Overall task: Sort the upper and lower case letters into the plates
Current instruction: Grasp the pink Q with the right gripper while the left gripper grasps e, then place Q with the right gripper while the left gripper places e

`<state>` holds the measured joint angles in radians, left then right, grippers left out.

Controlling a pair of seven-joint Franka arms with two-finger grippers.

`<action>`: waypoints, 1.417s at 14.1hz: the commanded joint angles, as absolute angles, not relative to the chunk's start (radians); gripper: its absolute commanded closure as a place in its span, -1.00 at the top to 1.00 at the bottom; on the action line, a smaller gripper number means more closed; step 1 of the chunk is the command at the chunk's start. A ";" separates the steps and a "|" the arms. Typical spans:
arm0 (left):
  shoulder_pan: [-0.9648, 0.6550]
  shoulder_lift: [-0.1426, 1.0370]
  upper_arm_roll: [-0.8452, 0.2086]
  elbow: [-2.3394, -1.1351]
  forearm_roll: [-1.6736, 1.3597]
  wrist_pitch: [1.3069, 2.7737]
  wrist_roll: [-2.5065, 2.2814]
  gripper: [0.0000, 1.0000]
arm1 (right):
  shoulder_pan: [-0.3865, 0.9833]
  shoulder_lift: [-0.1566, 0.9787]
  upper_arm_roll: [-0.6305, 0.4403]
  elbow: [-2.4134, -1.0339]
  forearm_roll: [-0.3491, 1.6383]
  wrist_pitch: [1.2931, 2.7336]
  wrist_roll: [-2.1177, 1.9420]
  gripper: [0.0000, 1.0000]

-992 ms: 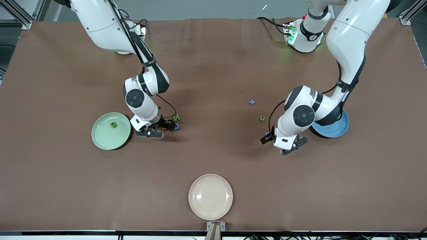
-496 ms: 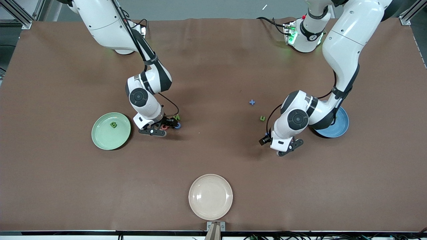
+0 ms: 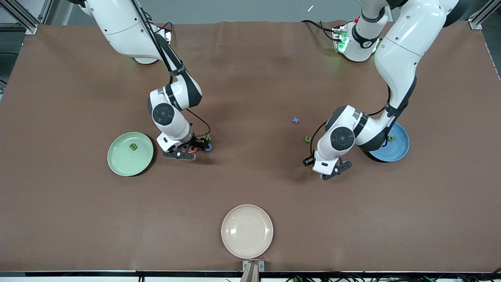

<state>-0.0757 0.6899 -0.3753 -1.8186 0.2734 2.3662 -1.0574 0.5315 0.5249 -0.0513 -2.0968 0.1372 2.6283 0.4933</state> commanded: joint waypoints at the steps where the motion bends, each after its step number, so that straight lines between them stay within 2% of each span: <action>1: -0.075 0.680 -0.376 -1.845 0.298 2.375 -1.081 0.15 | 0.535 0.517 -0.058 -2.092 0.127 2.620 0.506 0.57; 7: -0.069 0.673 -0.376 -1.845 0.298 2.375 -1.081 -0.52 | 0.532 0.520 -0.060 -2.083 0.126 2.620 0.506 0.50; 10: -0.058 0.638 -0.379 -1.853 0.299 2.365 -1.063 -0.70 | 0.532 0.520 -0.060 -2.088 0.126 2.615 0.506 0.36; 12: -0.051 0.577 -0.380 -1.876 0.299 2.356 -1.054 -0.72 | 0.532 0.520 -0.060 -2.086 0.126 2.596 0.506 0.08; 15: 0.024 0.464 -0.422 -1.949 0.296 2.312 -0.936 -0.73 | 0.528 0.520 -0.061 -2.086 0.126 2.586 0.506 -0.82; 16: 0.082 0.433 -0.463 -1.982 0.296 2.300 -0.883 -0.73 | 0.523 0.519 -0.063 -2.083 0.127 2.574 0.508 -0.95; 17: 0.162 0.404 -0.519 -2.023 0.296 2.296 -0.820 -0.73 | 0.514 0.514 -0.063 -2.082 0.126 2.560 0.506 -0.99; 20: 0.426 0.335 -0.694 -2.146 0.298 2.298 -0.652 -0.73 | 0.447 0.471 -0.066 -2.043 0.126 2.443 0.457 -0.99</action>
<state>0.2646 0.4096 -0.5899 -2.0249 0.2861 2.2867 -0.7483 0.5082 0.5094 -0.0721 -2.0620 0.1364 2.5273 0.4909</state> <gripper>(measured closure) 0.727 0.568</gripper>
